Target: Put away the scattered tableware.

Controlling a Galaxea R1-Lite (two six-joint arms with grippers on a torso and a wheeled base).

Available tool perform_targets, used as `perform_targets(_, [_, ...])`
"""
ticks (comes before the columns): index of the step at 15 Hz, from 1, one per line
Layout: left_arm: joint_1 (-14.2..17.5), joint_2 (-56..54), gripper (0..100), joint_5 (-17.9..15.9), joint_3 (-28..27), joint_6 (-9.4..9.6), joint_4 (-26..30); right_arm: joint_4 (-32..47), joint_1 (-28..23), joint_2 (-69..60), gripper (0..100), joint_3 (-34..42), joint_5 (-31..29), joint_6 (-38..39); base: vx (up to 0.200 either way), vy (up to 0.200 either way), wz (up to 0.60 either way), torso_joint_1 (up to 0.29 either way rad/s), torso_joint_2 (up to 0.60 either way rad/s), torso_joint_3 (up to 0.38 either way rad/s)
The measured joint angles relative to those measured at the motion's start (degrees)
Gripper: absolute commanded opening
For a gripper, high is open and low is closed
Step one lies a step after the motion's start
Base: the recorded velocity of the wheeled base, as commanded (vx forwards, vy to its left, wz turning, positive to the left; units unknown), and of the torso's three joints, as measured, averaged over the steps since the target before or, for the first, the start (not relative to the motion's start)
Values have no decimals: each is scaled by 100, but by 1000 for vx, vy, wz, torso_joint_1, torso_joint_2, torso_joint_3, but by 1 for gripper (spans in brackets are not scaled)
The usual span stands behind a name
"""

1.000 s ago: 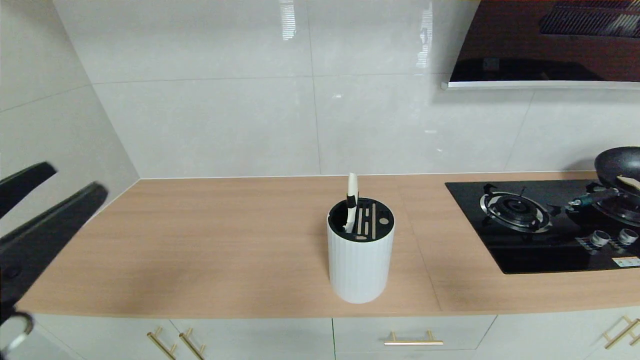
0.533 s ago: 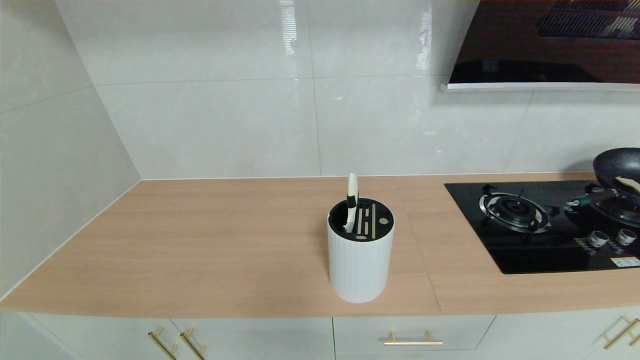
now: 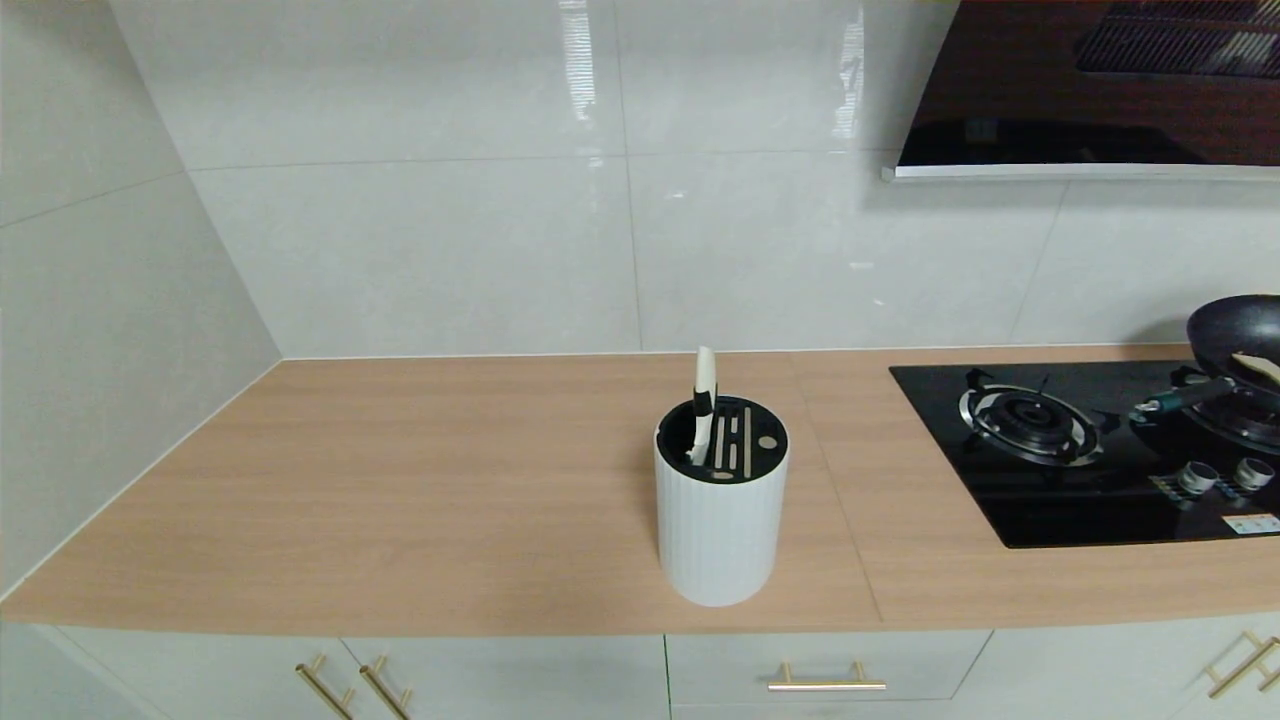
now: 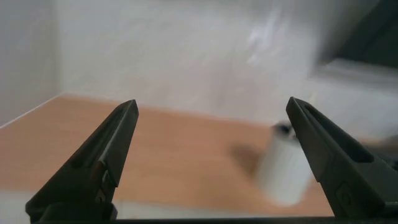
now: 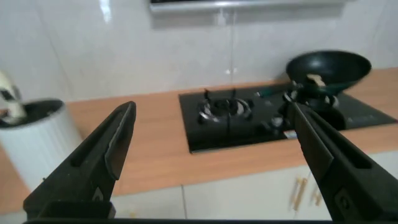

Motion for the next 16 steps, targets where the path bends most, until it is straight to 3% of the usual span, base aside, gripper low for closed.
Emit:
perform_targets(1, [5, -17, 100, 46, 297, 257, 78, -461, -5, -18, 100, 343, 38, -99, 0, 0, 0, 0, 0, 0])
perform_targets(2, [10, -30, 100, 74, 490, 377, 449, -875, -6, -33, 100, 730, 266, -183, 0, 0, 0, 0, 0, 0])
perform_targets(3, [13, -35, 100, 71, 581, 419, 740, -851, -11, -41, 100, 965, 523, -200, 0, 0, 0, 0, 0, 0])
perform_targets(4, [13, -40, 100, 68, 618, 452, 678, -541, -11, -46, 100, 1095, 607, -180, 0, 0, 0, 0, 0, 0])
perform_targets(9, [11, -46, 100, 60, 669, 405, 686, -327, -9, -55, 100, 1186, 1357, -150, 0, 0, 0, 0, 0, 0])
perform_targets(12, [13, -46, 100, 57, 669, 405, 686, -234, -9, -55, 100, 1200, 922, 30, 0, 0, 0, 0, 0, 0])
perform_targets(16, [13, -46, 100, 57, 669, 405, 686, -108, -5, -55, 100, 1200, 944, 167, 0, 0, 0, 0, 0, 0])
